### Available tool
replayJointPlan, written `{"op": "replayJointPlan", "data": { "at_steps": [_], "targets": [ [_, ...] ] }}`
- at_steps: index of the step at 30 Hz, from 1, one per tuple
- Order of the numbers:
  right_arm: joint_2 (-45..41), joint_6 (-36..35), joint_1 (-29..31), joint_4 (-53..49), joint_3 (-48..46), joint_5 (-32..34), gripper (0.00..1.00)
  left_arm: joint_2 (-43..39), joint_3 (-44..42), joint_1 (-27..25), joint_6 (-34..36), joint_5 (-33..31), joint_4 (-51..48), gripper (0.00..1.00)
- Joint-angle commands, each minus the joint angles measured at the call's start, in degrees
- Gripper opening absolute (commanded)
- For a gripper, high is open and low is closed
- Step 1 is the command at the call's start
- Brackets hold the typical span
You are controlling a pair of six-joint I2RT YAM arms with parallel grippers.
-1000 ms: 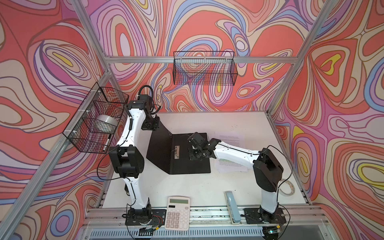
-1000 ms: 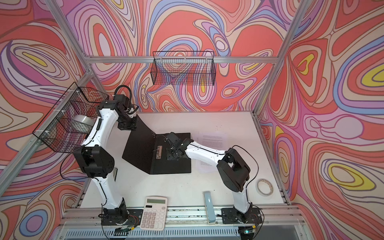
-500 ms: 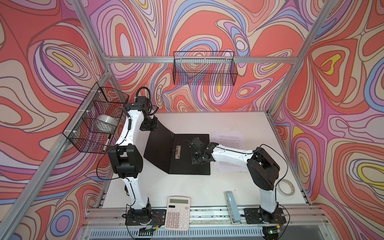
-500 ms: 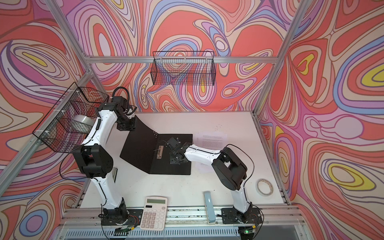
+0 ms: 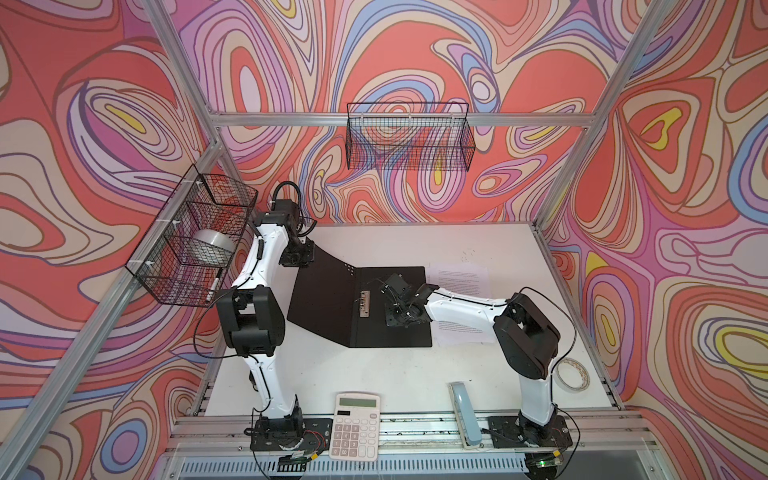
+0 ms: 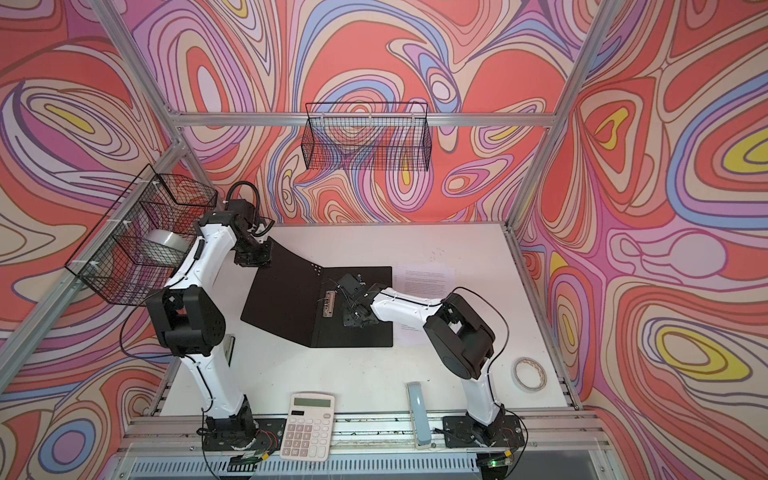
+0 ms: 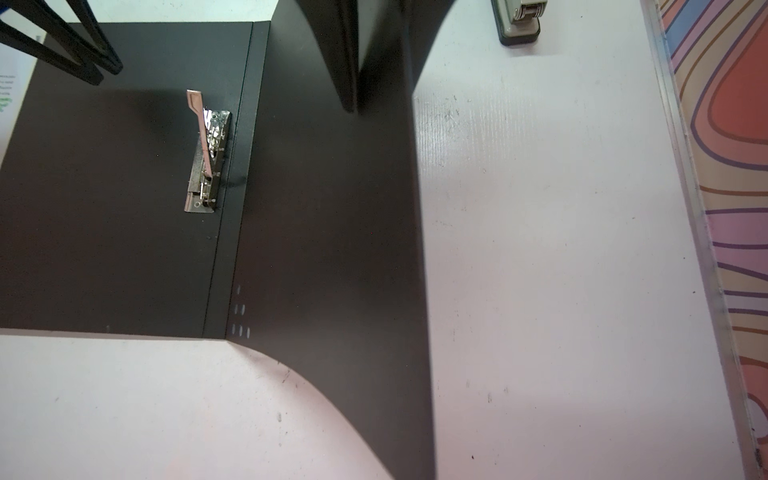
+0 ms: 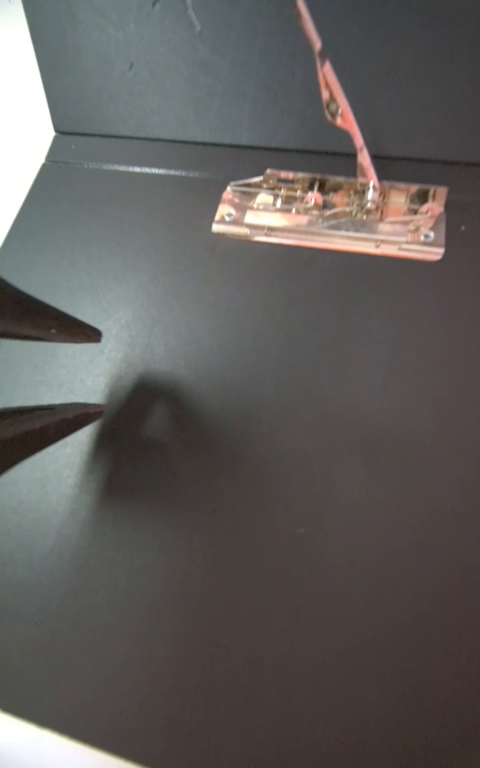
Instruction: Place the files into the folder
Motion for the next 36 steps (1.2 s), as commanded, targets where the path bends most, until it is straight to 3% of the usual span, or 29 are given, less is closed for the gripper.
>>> {"op": "replayJointPlan", "data": {
  "at_steps": [1,36],
  "targets": [
    [1.1,-0.4,-0.9,0.8,-1.1,0.1,0.27,-0.7,-2.0,0.9,1.3,-3.0,-2.4,0.17],
    [4.5,-1.6,-2.2,3.8,-0.4,-3.6,0.27,2.4,-5.9,5.0,2.1,0.1,2.8,0.36]
  ]
}}
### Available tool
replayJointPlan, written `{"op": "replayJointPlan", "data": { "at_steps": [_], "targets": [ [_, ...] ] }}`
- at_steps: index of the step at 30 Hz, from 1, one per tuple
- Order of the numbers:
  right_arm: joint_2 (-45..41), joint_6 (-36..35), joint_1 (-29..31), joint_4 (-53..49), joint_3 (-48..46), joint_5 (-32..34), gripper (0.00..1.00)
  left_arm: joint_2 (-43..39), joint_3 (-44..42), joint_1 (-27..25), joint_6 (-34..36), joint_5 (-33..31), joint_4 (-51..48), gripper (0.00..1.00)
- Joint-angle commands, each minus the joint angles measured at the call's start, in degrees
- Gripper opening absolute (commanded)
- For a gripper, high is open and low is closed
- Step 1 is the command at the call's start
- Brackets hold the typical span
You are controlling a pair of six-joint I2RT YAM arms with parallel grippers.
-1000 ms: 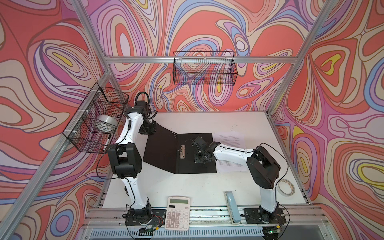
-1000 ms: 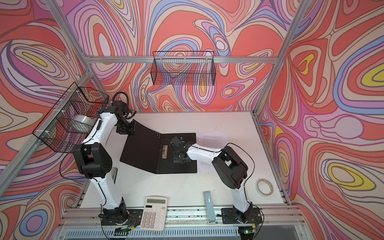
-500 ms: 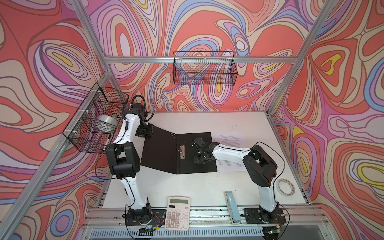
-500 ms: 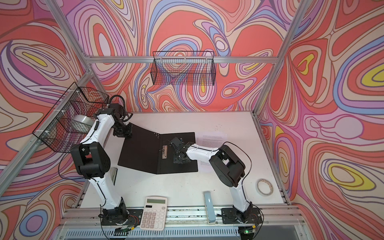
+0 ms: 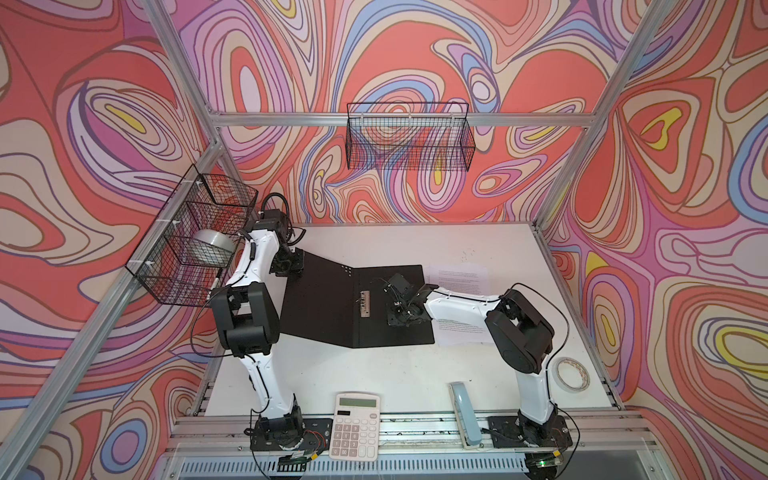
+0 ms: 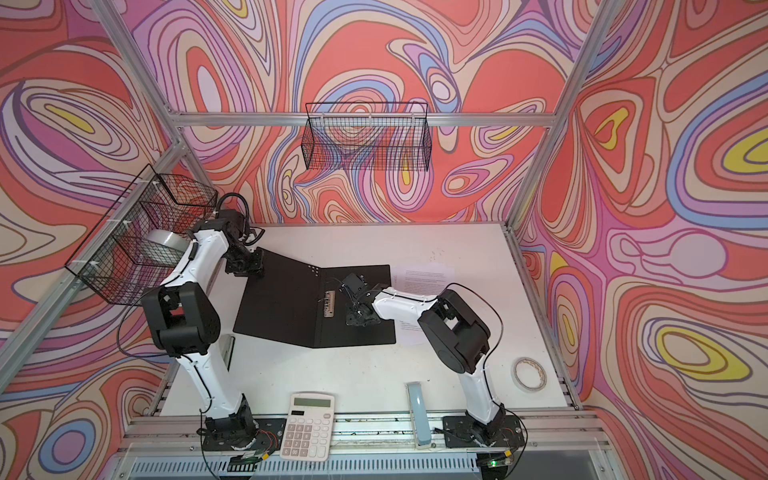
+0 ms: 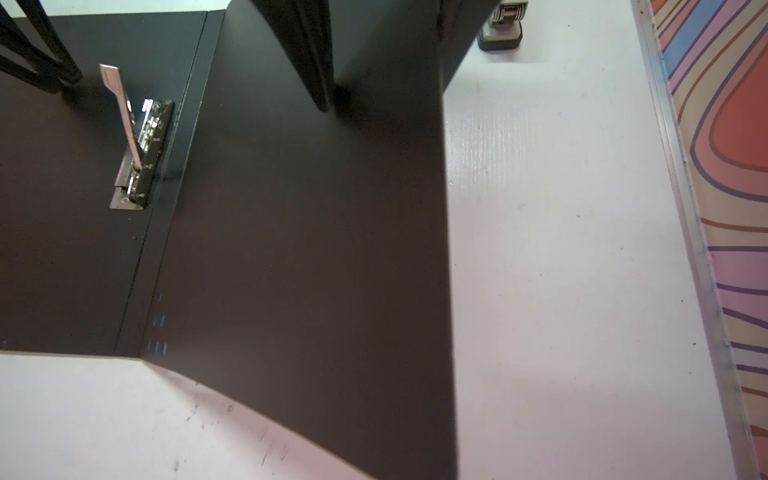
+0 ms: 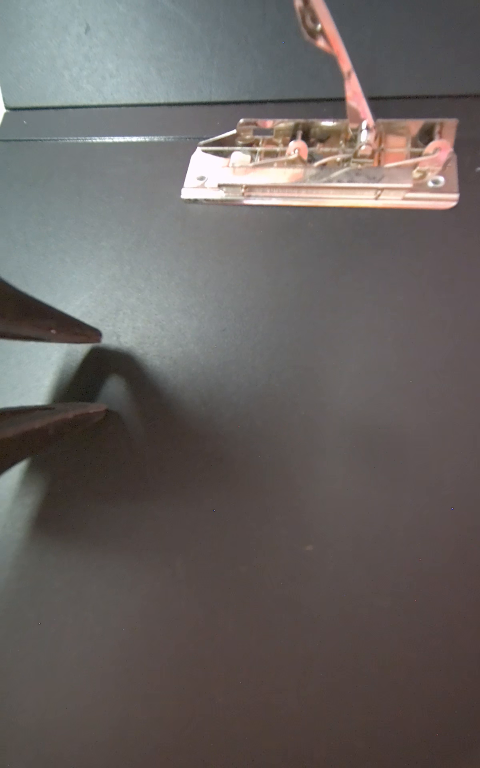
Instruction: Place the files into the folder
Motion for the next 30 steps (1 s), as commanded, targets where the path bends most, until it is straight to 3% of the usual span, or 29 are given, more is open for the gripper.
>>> {"op": "replayJointPlan", "data": {
  "at_steps": [1,7,12,23,30],
  "targets": [
    [1.8,-0.4,-0.3,-0.1,0.4,-0.5,0.27,1.9,-0.4,0.3,0.7,0.0,0.3,0.36],
    [2.2,-0.6,-0.3,-0.2,1.0,-0.7,0.27,2.7,-0.4,0.8,0.8,-0.5,0.9,0.38],
    [2.4,-0.6,-0.3,-0.3,1.4,-0.7,0.26,2.6,-0.5,1.1,1.1,-1.3,1.6,0.56],
    [3.2,-1.0,-0.4,-0.9,3.5,-0.8,0.27,1.3,1.4,1.2,1.9,-2.2,1.7,0.67],
    [3.4,-1.2,-0.5,-0.6,4.2,-1.1,0.27,1.4,2.6,1.2,3.2,-2.1,1.0,0.69]
  ]
}}
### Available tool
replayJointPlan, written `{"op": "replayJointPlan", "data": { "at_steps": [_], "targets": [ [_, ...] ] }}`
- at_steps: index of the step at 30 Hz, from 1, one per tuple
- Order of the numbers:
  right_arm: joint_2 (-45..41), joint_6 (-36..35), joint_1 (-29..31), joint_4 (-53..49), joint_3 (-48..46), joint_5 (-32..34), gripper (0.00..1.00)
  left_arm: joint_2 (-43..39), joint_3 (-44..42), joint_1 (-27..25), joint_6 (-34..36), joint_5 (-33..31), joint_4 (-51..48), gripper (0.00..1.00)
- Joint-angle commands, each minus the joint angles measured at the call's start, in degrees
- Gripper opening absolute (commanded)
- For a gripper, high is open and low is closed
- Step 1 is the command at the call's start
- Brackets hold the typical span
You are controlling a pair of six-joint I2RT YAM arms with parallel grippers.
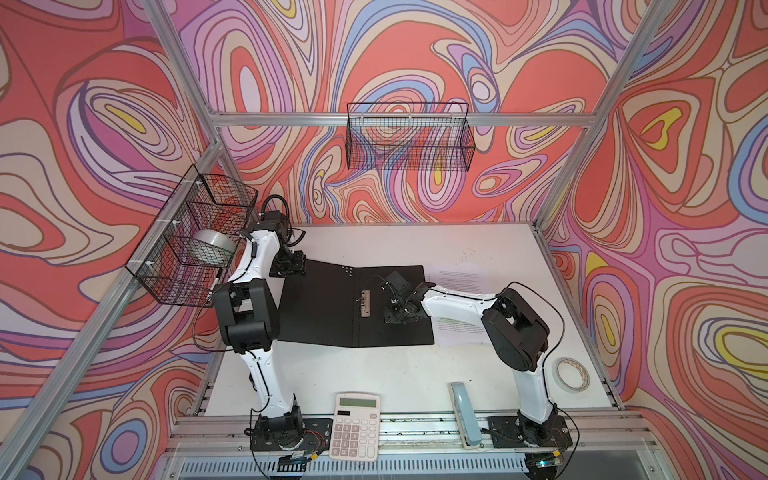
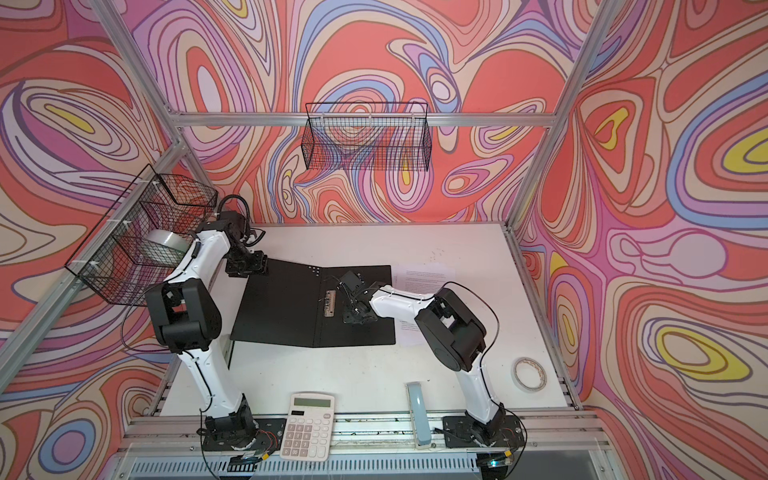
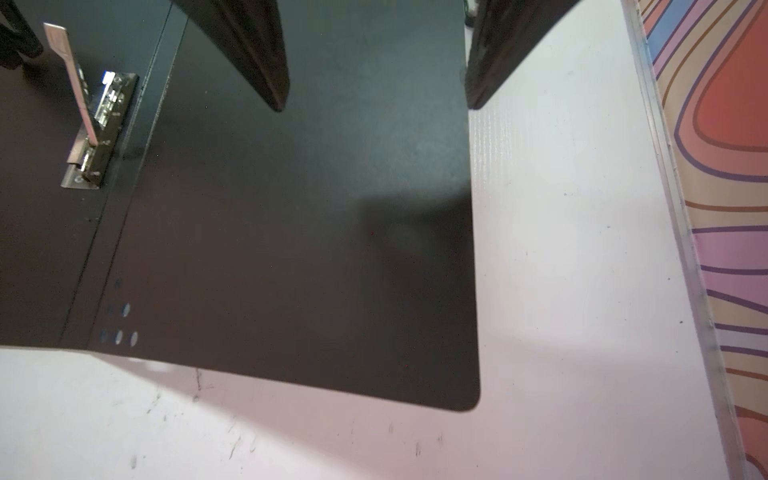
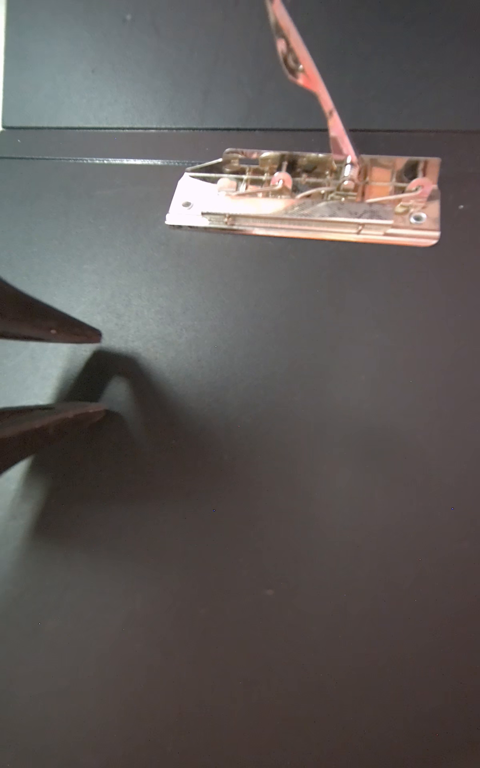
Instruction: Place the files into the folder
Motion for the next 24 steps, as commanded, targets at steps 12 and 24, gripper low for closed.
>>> {"op": "replayJointPlan", "data": {
  "at_steps": [12,24],
  "targets": [
    [0.9,-1.5,-0.7,-3.7,3.2,-0.2,0.26,-5.9,0.2,0.5,3.0,4.2,-0.7,0.7],
    [-15.4,-0.8,-6.1,-8.6,1.5,4.8,0.34,-24.2,-10.9,-8.5,13.2,17.7,0.3,0.7]
  ]
}}
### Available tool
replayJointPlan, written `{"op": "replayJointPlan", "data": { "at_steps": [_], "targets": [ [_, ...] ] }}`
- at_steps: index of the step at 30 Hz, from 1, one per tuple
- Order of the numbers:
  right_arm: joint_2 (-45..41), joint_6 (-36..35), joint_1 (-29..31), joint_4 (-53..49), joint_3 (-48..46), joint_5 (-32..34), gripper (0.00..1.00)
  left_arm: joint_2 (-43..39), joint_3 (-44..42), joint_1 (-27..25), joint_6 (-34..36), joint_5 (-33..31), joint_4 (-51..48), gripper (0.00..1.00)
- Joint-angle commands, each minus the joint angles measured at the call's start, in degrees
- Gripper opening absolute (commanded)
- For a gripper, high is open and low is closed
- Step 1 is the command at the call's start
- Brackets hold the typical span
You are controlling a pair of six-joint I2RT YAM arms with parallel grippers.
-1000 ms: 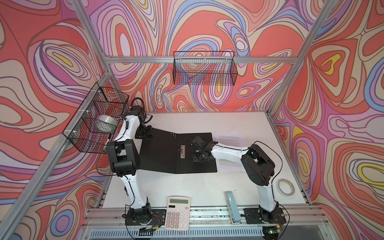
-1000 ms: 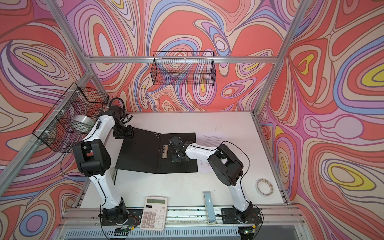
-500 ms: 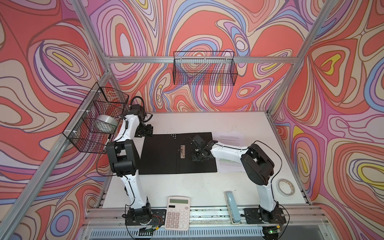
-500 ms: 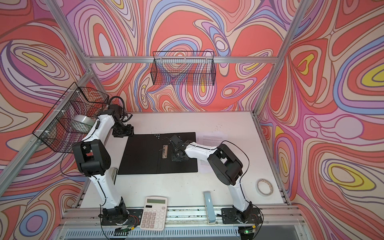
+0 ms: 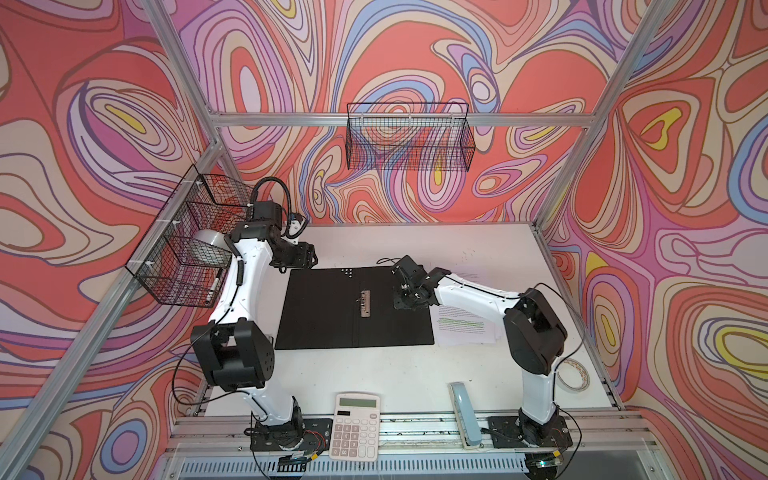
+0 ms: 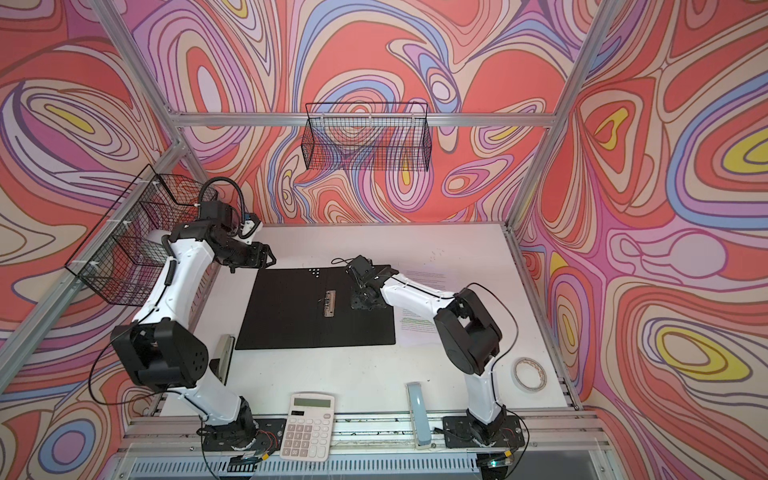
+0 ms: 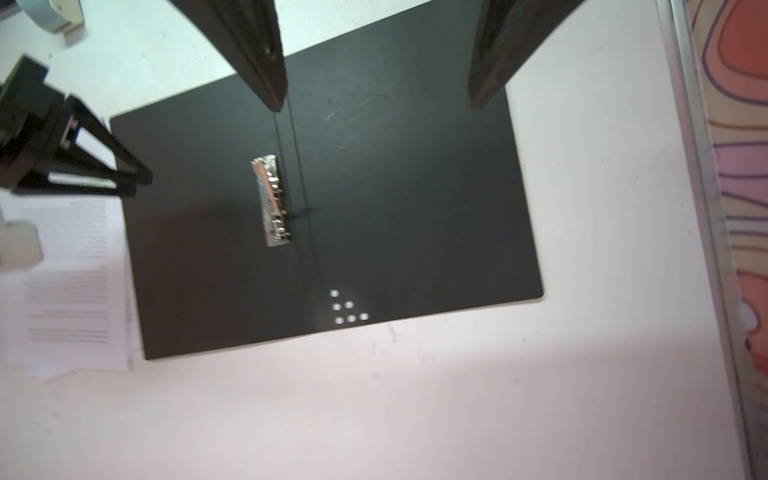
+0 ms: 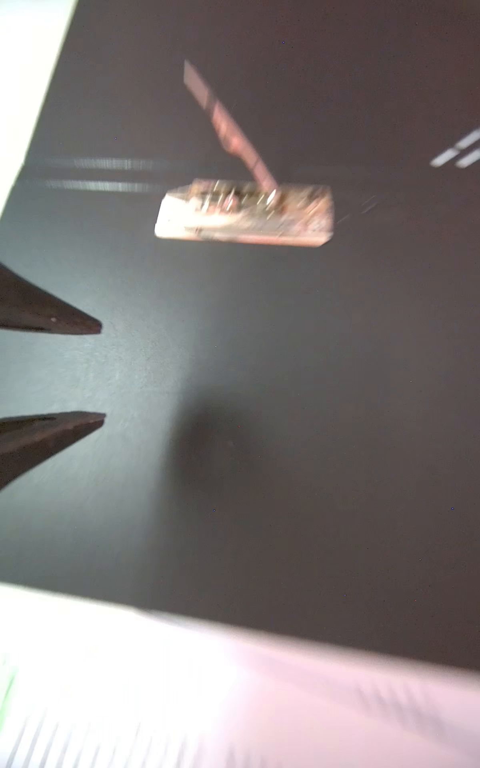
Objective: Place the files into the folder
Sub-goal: 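Move the left gripper to the clip lever while the right swings toward the papers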
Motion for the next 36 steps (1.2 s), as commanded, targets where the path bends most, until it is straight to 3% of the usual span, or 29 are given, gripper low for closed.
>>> {"op": "replayJointPlan", "data": {
  "at_steps": [1,6,10,19,22,26,29,36],
  "targets": [
    [-9.0,0.8,-2.3,-1.7,-2.7,1.8,0.34,-4.3,-5.3,-5.5,7.5,4.0,-1.4,0.7],
    [-22.0,3.8,-7.4,-3.2,-13.0,0.9,0.41,-7.5,-13.7,-14.7,13.5,5.1,-4.0,0.67],
    [-31.9,7.9,-10.8,-5.3,-21.4,-0.4,0.46,-7.7,-18.0,-20.1,14.0,2.4,-2.3,0.65],
    [-50.3,16.5,-11.1,-5.9,-34.7,-5.0,0.38,2.4,-13.3,-21.4,11.5,4.8,-5.7,0.57],
    [-54.5,17.0,-11.1,-8.2,-35.2,-3.6,0.38,6.4,-11.9,-21.3,12.2,4.6,-6.4,0.48],
    [-55.1,14.3,-11.2,-10.9,-33.3,-1.4,0.39,10.7,-10.4,-21.6,13.0,5.3,-6.8,0.4],
    [-51.6,11.9,-11.2,-12.5,-30.2,-0.5,0.4,13.5,-9.2,-21.7,12.5,2.9,-5.6,0.27],
    [-43.3,8.7,-11.2,-11.7,-25.5,2.7,0.42,16.7,-6.8,-21.7,13.1,-0.4,-4.9,0.3]
  ]
}}
